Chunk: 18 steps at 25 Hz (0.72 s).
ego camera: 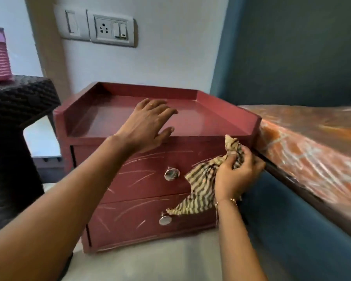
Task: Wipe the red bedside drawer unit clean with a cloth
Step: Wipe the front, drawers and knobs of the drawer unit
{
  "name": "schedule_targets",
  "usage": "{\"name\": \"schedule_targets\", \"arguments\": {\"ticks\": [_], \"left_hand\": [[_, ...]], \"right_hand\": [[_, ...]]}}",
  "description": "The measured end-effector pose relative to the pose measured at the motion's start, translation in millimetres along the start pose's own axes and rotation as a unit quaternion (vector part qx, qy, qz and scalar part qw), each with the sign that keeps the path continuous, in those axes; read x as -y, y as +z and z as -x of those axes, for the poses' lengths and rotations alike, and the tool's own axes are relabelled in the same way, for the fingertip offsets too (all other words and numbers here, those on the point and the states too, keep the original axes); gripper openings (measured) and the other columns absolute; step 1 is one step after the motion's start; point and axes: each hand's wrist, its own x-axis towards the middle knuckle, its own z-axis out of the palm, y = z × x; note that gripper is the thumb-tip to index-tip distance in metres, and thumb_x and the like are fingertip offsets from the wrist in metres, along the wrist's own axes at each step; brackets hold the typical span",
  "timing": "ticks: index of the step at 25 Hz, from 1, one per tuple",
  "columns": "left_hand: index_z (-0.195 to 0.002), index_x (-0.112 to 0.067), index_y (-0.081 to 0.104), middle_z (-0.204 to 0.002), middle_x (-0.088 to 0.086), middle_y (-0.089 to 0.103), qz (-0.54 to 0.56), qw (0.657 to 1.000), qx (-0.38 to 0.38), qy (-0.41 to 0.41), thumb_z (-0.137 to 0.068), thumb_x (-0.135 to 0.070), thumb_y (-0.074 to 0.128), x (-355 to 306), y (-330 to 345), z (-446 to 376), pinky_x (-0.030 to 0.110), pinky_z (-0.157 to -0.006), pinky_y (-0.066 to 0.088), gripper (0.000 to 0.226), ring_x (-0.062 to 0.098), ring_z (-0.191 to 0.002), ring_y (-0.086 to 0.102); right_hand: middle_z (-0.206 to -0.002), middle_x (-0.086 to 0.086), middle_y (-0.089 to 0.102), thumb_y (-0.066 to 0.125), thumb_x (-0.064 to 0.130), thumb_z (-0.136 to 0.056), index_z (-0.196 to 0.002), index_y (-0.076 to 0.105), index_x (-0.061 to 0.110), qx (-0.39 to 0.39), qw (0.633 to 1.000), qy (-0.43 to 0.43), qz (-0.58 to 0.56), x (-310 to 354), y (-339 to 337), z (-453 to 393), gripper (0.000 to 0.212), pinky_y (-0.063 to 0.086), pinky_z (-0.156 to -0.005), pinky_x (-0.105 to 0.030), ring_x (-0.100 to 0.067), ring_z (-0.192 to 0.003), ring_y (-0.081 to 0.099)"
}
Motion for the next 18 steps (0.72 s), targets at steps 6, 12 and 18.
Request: {"name": "schedule_targets", "arguments": {"ticks": [6, 12, 18], "left_hand": [[-0.141, -0.005, 0.036, -0.134, 0.015, 0.053, 0.054, 0.997, 0.03, 0.055, -0.088, -0.045, 0.024, -80, 53, -47, 0.04, -0.105, 0.032, 0.068, 0.029, -0.127, 0.044], [-0.12, 0.0, 0.059, -0.112, 0.015, 0.067, 0.013, 0.997, -0.061, 0.038, -0.085, -0.032, 0.034, -112, 85, -67, 0.037, -0.082, 0.045, 0.053, 0.032, -0.099, 0.064], [-0.098, -0.006, 0.069, -0.102, 0.01, 0.072, -0.037, 0.995, -0.089, -0.011, -0.082, -0.03, 0.039, -127, 95, -72, 0.036, -0.082, 0.026, 0.042, 0.027, -0.086, 0.069]], "right_hand": [[-0.102, -0.02, 0.064, 0.059, 0.004, -0.082, -0.095, 0.062, -0.001, 0.018, 0.999, 0.023, 0.013, -62, 10, -95, 0.014, 0.037, -0.078, -0.021, -0.031, -0.097, 0.057], [-0.084, -0.016, 0.062, 0.065, 0.001, -0.077, -0.076, 0.061, -0.005, 0.034, 0.997, -0.057, -0.037, -88, 26, -101, 0.008, 0.031, -0.072, 0.002, -0.015, -0.081, 0.049], [-0.076, -0.02, 0.058, 0.063, 0.001, -0.077, -0.071, 0.058, -0.005, 0.084, 0.996, -0.004, -0.017, -145, 1, -29, 0.009, 0.035, -0.065, -0.014, -0.011, -0.068, 0.048]]}}
